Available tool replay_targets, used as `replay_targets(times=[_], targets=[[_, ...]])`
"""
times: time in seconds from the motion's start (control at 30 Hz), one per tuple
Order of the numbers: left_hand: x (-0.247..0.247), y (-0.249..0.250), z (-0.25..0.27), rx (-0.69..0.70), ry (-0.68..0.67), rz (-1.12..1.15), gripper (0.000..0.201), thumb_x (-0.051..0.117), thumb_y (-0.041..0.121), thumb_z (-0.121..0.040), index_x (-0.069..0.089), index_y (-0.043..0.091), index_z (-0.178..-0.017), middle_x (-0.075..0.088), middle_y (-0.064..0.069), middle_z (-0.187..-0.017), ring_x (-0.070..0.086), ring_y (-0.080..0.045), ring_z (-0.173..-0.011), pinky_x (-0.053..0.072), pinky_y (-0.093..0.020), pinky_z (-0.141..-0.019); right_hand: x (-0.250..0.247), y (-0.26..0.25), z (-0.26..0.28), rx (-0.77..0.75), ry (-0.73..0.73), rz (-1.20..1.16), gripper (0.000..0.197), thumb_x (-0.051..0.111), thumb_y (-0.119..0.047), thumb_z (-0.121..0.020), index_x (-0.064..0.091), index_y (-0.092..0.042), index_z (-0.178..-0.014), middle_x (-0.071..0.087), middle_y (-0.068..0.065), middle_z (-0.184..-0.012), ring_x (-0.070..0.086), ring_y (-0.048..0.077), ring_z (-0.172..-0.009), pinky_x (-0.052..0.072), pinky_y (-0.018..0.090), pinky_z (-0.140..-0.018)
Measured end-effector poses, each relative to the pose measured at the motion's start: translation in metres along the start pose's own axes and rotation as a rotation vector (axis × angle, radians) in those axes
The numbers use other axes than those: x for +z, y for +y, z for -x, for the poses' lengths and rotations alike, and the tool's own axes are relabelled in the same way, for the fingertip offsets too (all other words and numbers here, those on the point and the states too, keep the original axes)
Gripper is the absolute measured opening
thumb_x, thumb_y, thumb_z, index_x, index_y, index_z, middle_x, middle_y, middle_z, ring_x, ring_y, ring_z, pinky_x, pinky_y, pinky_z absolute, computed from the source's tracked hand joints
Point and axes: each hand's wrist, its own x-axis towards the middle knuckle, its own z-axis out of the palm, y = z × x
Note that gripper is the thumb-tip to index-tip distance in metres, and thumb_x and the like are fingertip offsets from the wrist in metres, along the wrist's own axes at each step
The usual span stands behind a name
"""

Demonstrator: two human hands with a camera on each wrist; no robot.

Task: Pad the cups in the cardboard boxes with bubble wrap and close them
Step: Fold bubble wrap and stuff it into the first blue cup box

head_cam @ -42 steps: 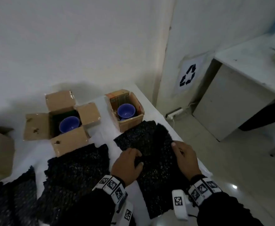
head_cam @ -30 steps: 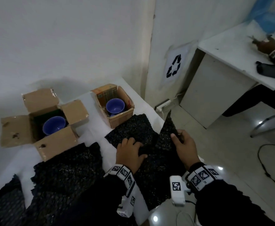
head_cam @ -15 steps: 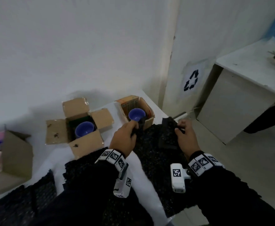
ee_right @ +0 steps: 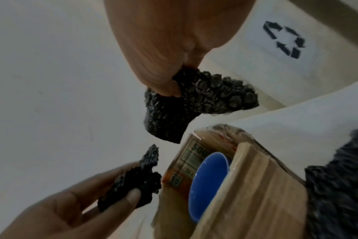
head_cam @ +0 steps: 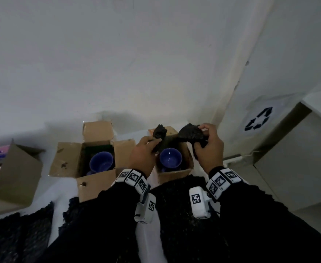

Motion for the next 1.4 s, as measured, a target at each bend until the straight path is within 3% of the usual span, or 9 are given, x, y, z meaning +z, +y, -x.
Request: replay_targets(times=[0.17,0.43,0.53,0.63,0.77,1.03,1.13,1.27,1.4], targets=[[0.025,-0.007,-0.023,-0.016,-0.022,-0.042,0.039,0.065,0.005,-0.079,0.068,0.018,-0.115,0.067,-0.005,-0.109,0.056,-0.030,-0.100,0.045,-0.034,-0.082,0.032,0.030,-0.029,-0.208,-0.176,0.163,0.029,0.059,0.004,-0.071,0.061,-0.018,-0.089,0.058,0.001,-0.093,0.058,0.022,-0.085,0.052,0.037,-0.073],[0.049,-0.014,-0.036,0.079,-0.101,-0.389,0.036,0.042,0.044,-0.085,0.071,0.022,-0.084,0.070,0.005,-0.088,0.051,-0.023,-0.107,0.031,-0.043,-0.090,0.058,0.051,-0.037,-0.418,-0.458,0.822,0.017,0.063,-0.031,-0.069,0.064,-0.020,-0.081,0.060,0.000,-0.090,0.048,0.029,-0.092,0.033,0.038,-0.074],[0.053,-0.015,-0.035,0.096,-0.090,-0.473,0.030,0.045,0.037,-0.080,0.070,0.021,-0.073,0.068,0.002,-0.085,0.048,-0.026,-0.105,0.030,-0.044,-0.088,0.059,0.050,-0.035,-0.493,-0.470,0.870,0.029,0.055,-0.041,-0.073,0.066,-0.015,-0.077,0.058,0.004,-0.094,0.047,0.029,-0.095,0.031,0.038,-0.074],[0.053,-0.015,-0.041,0.091,0.005,-0.464,0.016,0.062,0.026,-0.069,0.069,0.019,-0.082,0.058,-0.005,-0.104,0.044,-0.030,-0.101,0.030,-0.040,-0.084,0.060,0.051,-0.037,-0.459,-0.430,0.847,0.025,0.060,-0.036,-0.070,0.065,-0.015,-0.082,0.053,0.008,-0.109,0.043,0.031,-0.100,0.033,0.038,-0.076],[0.056,-0.017,-0.044,0.106,0.021,-0.431,0.047,0.055,0.027,-0.077,0.055,0.026,-0.124,0.054,-0.004,-0.120,0.044,-0.029,-0.102,0.036,-0.040,-0.082,0.066,0.053,-0.036,-0.379,-0.414,0.777,0.042,0.063,-0.021,-0.069,0.056,-0.012,-0.109,0.053,0.012,-0.109,0.048,0.033,-0.092,0.036,0.037,-0.071],[0.059,-0.018,-0.039,0.241,-0.049,-0.435,0.026,0.054,0.031,-0.080,0.070,0.023,-0.099,0.063,0.000,-0.110,0.053,-0.025,-0.099,0.038,-0.036,-0.080,0.069,0.052,-0.048,-0.578,-0.471,0.715,0.021,0.039,-0.011,-0.074,0.059,-0.010,-0.080,0.058,0.011,-0.082,0.051,0.032,-0.075,0.033,0.035,-0.061],[0.062,-0.022,-0.037,0.185,-0.041,-0.441,0.037,0.037,0.035,-0.087,0.070,0.020,-0.086,0.068,0.003,-0.093,0.055,-0.023,-0.093,0.030,-0.037,-0.079,0.069,0.051,-0.049,-0.657,-0.489,0.783,0.022,0.039,-0.013,-0.073,0.061,-0.014,-0.072,0.060,0.006,-0.074,0.055,0.030,-0.072,0.033,0.037,-0.072],[0.064,-0.015,-0.034,0.091,-0.037,-0.462,0.038,0.037,0.035,-0.084,0.066,0.024,-0.107,0.069,0.008,-0.083,0.049,-0.021,-0.103,0.027,-0.045,-0.090,0.069,0.055,-0.046,-0.725,-0.579,0.861,0.007,0.060,-0.016,-0.070,0.064,-0.019,-0.075,0.065,-0.001,-0.069,0.062,0.025,-0.077,0.024,0.049,-0.107],[0.065,-0.011,-0.036,0.051,-0.070,-0.480,0.032,0.038,0.032,-0.079,0.065,0.026,-0.096,0.068,0.009,-0.080,0.047,-0.021,-0.109,0.023,-0.051,-0.097,0.069,0.058,-0.037,-0.746,-0.631,0.888,0.016,0.060,-0.017,-0.069,0.063,-0.017,-0.085,0.065,0.002,-0.073,0.061,0.027,-0.082,0.020,0.050,-0.110]])
